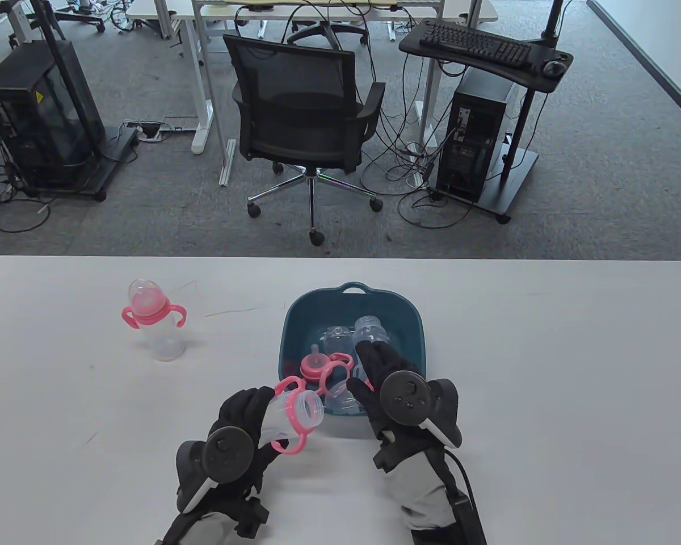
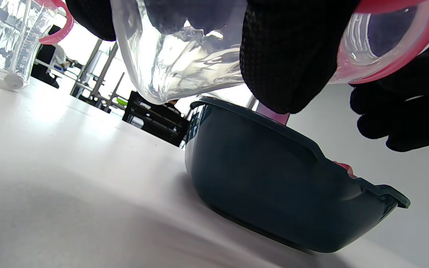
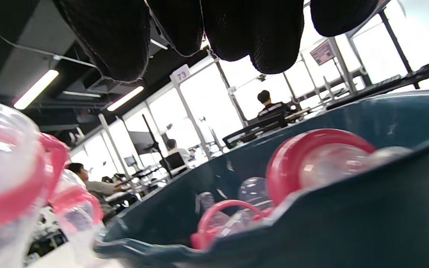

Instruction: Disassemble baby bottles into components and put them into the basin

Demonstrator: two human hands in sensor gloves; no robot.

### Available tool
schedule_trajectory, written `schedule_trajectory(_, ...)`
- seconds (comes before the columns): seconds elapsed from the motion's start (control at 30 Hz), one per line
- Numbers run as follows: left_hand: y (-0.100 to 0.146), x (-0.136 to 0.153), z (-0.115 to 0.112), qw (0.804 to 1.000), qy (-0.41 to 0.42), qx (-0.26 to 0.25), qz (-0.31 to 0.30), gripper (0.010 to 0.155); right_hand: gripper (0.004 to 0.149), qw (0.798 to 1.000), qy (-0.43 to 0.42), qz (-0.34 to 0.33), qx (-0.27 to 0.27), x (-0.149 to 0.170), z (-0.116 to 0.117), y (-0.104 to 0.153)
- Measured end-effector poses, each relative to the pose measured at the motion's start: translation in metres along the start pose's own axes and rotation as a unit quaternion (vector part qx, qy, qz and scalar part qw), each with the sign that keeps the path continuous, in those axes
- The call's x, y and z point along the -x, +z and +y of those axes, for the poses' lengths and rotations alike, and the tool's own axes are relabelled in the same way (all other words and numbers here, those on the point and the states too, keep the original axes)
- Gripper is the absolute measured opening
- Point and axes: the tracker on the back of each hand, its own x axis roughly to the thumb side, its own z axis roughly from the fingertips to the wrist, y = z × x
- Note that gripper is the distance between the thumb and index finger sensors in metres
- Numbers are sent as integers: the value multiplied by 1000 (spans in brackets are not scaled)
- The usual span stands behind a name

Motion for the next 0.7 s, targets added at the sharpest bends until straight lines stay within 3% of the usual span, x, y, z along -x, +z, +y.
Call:
schedule_trajectory(0.23,0,0,0,1000,0,-1,-1,91,66,996,-74,-49,-12,-28,-5,3)
schedule_trajectory(0.37,-1,0,0,1000,2,-3,-6,91,72,991,-103,-72,-53,-43,-3,5)
schedule_trajectory(0.7,1,-2,0,1000,6,-10,-19,91,84,982,-89,-88,-141,-62,21,5)
